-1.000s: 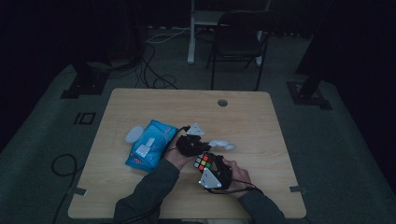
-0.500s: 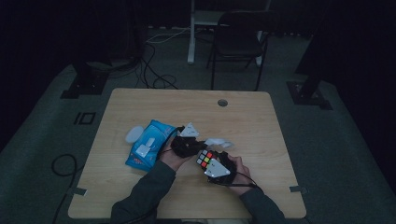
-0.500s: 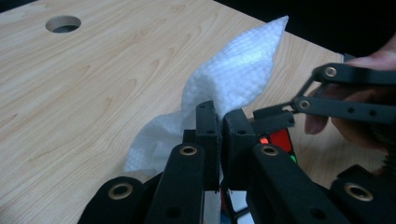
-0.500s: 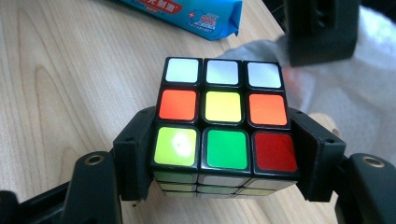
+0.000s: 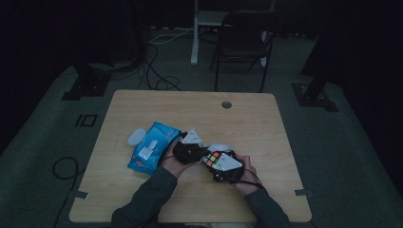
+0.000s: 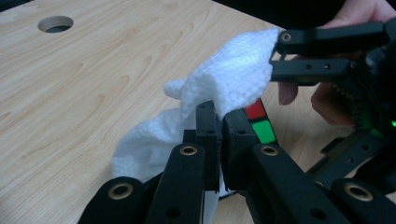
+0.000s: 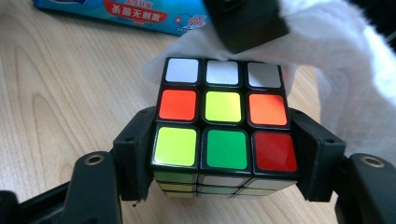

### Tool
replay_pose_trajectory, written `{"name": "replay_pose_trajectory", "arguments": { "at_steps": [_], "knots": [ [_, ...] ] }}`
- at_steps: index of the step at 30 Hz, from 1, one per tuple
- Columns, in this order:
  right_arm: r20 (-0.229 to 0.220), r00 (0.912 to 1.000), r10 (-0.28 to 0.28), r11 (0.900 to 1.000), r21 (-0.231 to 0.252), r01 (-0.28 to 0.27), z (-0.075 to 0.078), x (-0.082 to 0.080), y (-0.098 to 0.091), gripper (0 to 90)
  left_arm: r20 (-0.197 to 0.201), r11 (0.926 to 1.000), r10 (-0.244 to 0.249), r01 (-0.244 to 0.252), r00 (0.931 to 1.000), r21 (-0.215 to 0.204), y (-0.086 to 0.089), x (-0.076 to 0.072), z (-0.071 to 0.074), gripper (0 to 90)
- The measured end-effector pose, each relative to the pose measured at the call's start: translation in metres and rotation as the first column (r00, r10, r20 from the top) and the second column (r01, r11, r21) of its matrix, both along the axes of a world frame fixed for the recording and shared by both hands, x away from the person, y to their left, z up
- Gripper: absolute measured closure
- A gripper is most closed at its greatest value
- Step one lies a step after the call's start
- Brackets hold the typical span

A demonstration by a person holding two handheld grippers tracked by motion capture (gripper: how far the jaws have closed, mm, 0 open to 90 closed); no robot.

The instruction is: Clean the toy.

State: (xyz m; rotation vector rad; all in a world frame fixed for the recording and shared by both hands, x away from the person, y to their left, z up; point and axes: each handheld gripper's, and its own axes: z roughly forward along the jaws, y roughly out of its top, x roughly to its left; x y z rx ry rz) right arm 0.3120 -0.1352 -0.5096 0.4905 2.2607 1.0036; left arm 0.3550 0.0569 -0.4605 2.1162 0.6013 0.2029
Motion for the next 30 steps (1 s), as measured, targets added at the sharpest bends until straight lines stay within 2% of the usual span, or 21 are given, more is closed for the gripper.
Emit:
{"name": "replay_pose_trajectory", "arguments": {
  "at_steps": [11,16,23,30],
  "knots": [
    [-0.054,0.9983,-0.022,0.9982,0.054,0.025,0.002,0.01,-0.004,33.8,-0.009,0.9993,-0.028,0.028,0.9996,0.025,-0.006,-0.002,-0.005,88.3],
    [-0.077,0.9963,-0.039,0.997,0.063,0.044,0.002,0.014,-0.006,33.8,-0.014,0.9981,-0.044,0.044,0.999,0.044,-0.01,-0.004,-0.007,88.4],
    [-0.136,0.9892,-0.056,0.9947,0.078,0.067,0.003,0.02,-0.008,33.8,-0.023,0.9953,-0.073,0.074,0.9971,0.063,-0.016,-0.006,-0.009,88.4],
    [-0.15,0.9874,-0.05,0.9948,0.08,0.063,0.003,0.021,-0.007,33.8,-0.024,0.9922,-0.104,0.105,0.9943,0.068,-0.022,-0.007,-0.008,88.5]
  ]
}}
